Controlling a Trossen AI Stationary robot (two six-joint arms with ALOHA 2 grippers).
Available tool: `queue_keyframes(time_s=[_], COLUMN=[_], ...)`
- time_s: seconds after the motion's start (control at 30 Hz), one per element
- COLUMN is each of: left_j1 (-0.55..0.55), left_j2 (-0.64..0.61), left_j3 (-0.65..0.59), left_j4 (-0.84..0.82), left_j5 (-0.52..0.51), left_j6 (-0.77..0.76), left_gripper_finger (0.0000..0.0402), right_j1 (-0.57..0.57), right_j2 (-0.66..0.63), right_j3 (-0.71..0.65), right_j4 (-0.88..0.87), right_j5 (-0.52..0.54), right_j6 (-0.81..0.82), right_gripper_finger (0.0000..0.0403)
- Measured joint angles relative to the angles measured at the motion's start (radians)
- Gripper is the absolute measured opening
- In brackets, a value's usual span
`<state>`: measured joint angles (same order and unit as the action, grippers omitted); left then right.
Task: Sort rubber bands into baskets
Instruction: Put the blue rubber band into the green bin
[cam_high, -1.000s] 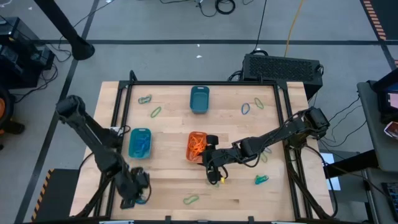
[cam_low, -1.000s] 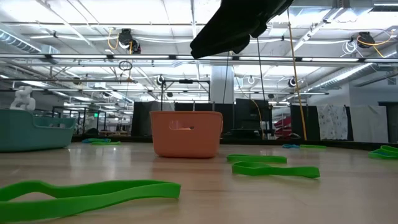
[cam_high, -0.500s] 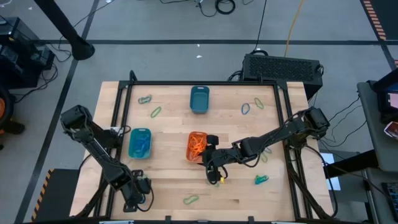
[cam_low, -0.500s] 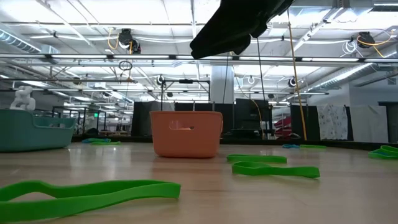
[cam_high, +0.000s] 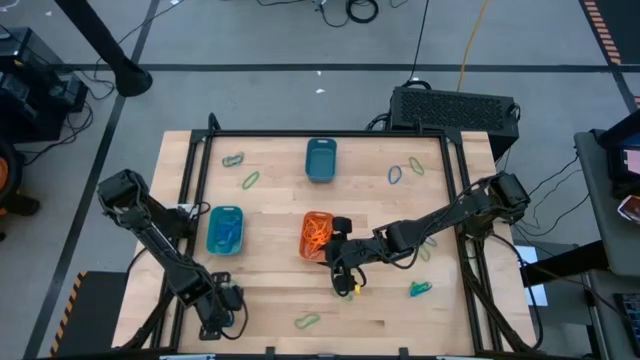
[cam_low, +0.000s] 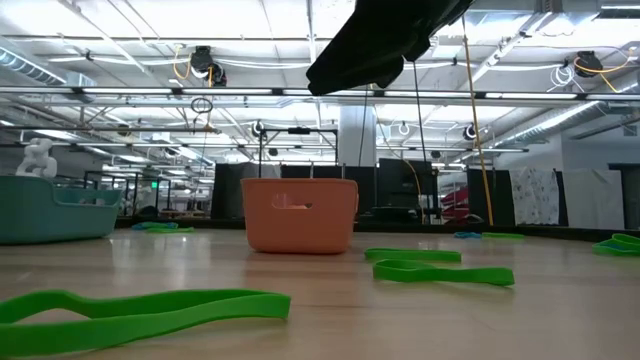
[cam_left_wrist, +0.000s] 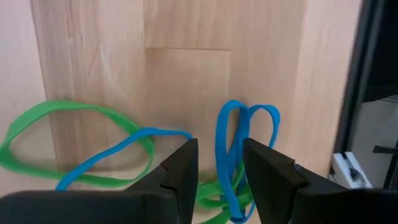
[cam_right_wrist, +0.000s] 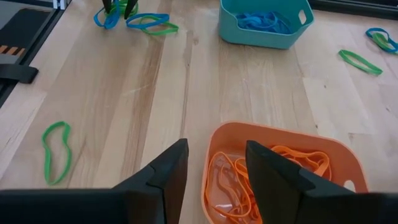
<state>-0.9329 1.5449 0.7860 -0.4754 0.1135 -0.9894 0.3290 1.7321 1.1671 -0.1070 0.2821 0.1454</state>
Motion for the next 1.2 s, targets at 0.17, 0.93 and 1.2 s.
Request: queue_keyframes(time_s=[0.17, 0.93, 1.2], left_j1=[0.0, 0.041, 0.049], left_j2=[0.045, 0.031, -0.073], left_j3=[0.0, -0.001, -0.001], left_j4=[0.026, 0.001, -0.114], left_j5=[0.011, 0.072, 0.012], left_j6=[0.002, 0.009, 0.003], left_gripper_finger=[0.0132, 0.0009, 0.0003], right_j1=[0.0, 0.0, 0.0], right_j2=[0.0, 0.0, 0.0], right_j3=[0.0, 0.0, 0.0], right_j4=[0.0, 0.0, 0.0], right_j5=[0.0, 0.0, 0.0], right_j6=[0.0, -0.001, -0.001], right_gripper_finger=[0.0153, 0.0153, 0.0153])
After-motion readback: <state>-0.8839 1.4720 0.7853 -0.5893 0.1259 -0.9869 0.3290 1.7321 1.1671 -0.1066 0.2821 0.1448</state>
